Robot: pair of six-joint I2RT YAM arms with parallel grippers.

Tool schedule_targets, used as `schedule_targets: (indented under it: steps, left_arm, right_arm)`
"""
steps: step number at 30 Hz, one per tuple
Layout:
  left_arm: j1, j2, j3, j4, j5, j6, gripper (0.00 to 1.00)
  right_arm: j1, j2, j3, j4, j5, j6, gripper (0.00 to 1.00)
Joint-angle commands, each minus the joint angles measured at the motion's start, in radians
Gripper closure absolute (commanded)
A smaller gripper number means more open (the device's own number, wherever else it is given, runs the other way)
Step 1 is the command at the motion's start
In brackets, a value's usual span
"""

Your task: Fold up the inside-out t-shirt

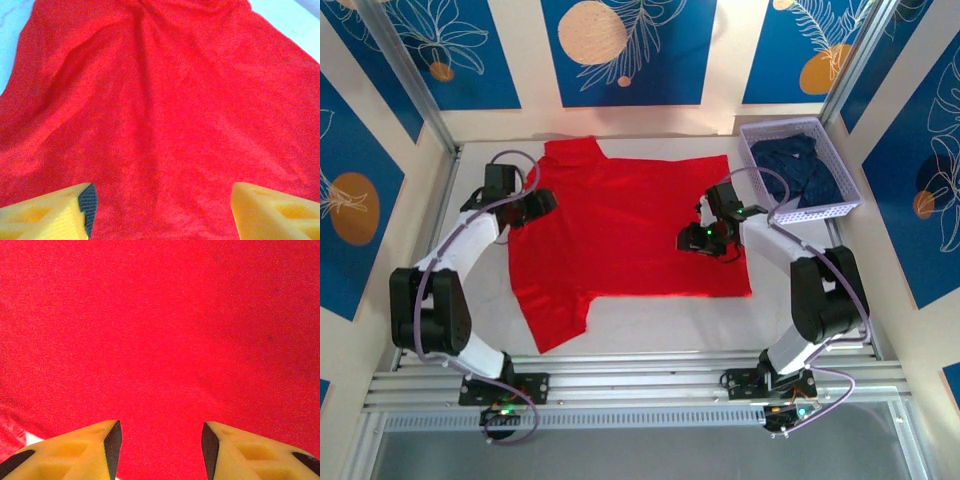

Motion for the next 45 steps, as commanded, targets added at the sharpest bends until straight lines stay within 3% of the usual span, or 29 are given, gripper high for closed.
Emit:
schedule_targets:
  steps: [1,4,7,14,23,34,39,45]
  left_arm:
    - [-0.003,-0.13,-0.104,0.026,-0.031,-0.048,0.29]
    - [-0.049,-0.223,-0.203,-0.041,-0.016,-0.054,0.3]
    - [-0.152,-0.318,-0.285,-0.191,-0.097,-0.045,0.3]
    - [-0.321,-0.594,-0.493,-0.483,-0.204,-0.249,0.41]
    - [-0.599,-0.614,-0.582,-0.666,-0.249,-0.546,0.45]
    - [-0.611,-0.448,-0.621,-0.54,-0.214,-0.51,0.56]
    - [-0.611,-0.396,-0.661,-0.473,-0.2,-0.5,0.67]
    - [-0.609,-0.414,-0.653,-0.466,-0.231,-0.481,0.89]
  right_arm:
    - [-0.004,-0.06,-0.027,0.012,-0.001,0.018,0.51]
    - [-0.006,-0.088,-0.051,-0.047,0.028,0.035,0.51]
    - [-0.002,-0.133,-0.106,-0.055,0.011,0.055,0.51]
    - [0.017,-0.151,-0.118,0.002,-0.035,0.079,0.51]
    - [0.03,-0.115,-0.076,0.012,-0.051,0.052,0.51]
    - [-0.012,-0.102,-0.073,0.01,-0.067,0.021,0.51]
    - [-0.024,-0.104,-0.066,-0.006,-0.061,0.02,0.51]
    - [-0.054,-0.104,-0.063,-0.073,-0.006,0.054,0.51]
